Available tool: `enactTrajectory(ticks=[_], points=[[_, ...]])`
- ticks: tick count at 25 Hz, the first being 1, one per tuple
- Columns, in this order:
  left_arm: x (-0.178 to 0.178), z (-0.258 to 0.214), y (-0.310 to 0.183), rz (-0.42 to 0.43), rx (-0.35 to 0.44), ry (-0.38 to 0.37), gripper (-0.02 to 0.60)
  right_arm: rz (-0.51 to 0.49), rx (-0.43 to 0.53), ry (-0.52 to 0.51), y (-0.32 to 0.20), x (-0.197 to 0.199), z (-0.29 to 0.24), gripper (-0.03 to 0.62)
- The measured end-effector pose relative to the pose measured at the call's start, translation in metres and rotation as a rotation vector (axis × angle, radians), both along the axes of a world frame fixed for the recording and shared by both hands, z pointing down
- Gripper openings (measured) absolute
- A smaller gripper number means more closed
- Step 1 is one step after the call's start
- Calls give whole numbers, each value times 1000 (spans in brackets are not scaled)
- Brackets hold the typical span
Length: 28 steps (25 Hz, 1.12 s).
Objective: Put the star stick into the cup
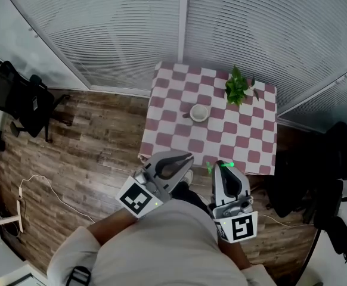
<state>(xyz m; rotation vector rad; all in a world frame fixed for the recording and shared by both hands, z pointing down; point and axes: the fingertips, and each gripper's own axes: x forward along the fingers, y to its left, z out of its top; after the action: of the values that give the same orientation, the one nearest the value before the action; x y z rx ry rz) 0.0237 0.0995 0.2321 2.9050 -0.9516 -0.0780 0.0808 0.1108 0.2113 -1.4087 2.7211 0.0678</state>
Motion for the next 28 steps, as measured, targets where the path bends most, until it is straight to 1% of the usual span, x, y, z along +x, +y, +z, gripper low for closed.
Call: enactTrajectory(ticks=[8,14,19,28], points=[[22,2,-25,-11,-8,-11,44,-19,-5,-13,-27,22,1,32],[42,6,-41,-6,-12,-38,44,-17,-10,-31,-46,41,4,32],[57,9,-57,-12,-17,-41,44,-29,-4,-36,-62,55,7,32],[73,13,-84,-25,-29,-52,44,-37,-16,-38,-91,74,10,32]])
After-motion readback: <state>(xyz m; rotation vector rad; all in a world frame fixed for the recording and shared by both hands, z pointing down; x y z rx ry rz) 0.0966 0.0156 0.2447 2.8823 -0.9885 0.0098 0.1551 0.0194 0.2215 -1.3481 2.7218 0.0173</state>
